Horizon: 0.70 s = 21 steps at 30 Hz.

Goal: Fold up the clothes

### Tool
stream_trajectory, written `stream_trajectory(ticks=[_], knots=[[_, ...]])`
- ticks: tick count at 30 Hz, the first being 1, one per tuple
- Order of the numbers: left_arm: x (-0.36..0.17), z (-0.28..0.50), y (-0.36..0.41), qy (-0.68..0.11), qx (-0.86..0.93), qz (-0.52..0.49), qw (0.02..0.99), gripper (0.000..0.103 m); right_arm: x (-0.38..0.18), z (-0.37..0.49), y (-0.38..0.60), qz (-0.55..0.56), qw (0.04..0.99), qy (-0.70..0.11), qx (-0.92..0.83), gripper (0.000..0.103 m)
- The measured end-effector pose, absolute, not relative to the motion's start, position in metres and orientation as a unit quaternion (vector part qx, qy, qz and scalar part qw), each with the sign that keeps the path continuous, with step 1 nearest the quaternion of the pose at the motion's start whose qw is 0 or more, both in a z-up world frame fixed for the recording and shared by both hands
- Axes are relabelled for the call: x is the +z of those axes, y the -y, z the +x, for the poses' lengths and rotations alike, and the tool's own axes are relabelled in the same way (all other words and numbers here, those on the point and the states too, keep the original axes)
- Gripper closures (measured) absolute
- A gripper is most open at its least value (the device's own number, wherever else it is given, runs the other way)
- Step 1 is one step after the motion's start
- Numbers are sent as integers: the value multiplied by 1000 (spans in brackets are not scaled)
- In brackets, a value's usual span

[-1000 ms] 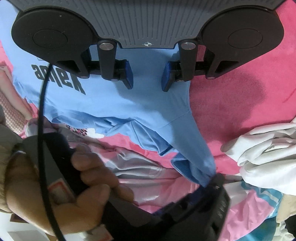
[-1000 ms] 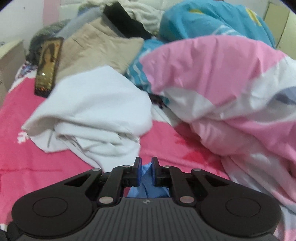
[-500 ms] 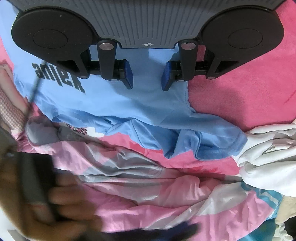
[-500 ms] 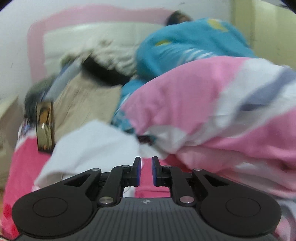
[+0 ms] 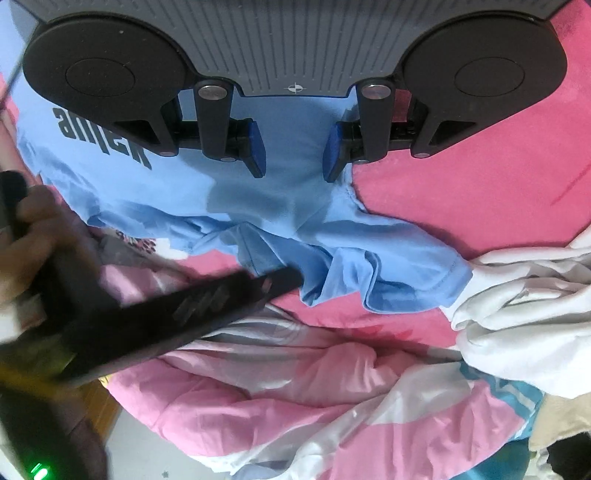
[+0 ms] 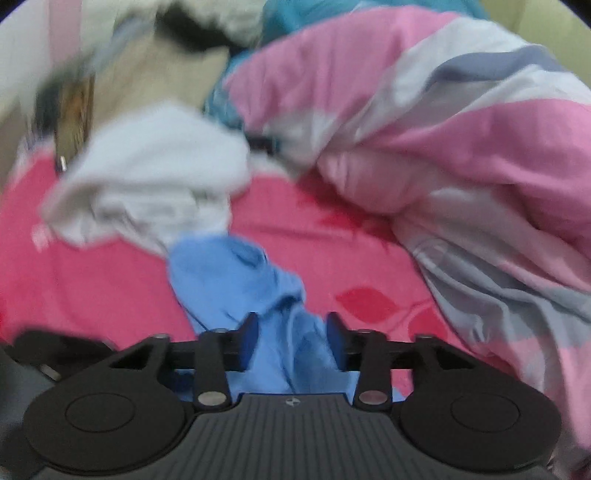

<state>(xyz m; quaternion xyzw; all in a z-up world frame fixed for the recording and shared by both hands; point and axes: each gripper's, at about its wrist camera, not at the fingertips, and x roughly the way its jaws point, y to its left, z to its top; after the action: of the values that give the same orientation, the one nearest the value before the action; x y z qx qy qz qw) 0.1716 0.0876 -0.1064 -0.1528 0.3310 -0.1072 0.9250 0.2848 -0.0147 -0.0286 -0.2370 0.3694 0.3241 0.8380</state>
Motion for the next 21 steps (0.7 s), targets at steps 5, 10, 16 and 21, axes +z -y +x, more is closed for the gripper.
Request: stream_trajectory(ticks=[5, 10, 16, 21], knots=[[-106, 171, -90, -335, -109, -158, 922, 70, -43, 309, 8, -244, 850, -355, 304, 91], [-106, 169, -88, -335, -109, -151, 923, 70, -57, 334, 1, -251, 861, -340, 283, 96], [-108, 168, -87, -333, -109, -146, 925, 70, -74, 366, -8, -249, 876, -327, 251, 95], [-109, 167, -87, -330, -110, -146, 926, 70, -68, 381, 3, -202, 899, -327, 212, 86]])
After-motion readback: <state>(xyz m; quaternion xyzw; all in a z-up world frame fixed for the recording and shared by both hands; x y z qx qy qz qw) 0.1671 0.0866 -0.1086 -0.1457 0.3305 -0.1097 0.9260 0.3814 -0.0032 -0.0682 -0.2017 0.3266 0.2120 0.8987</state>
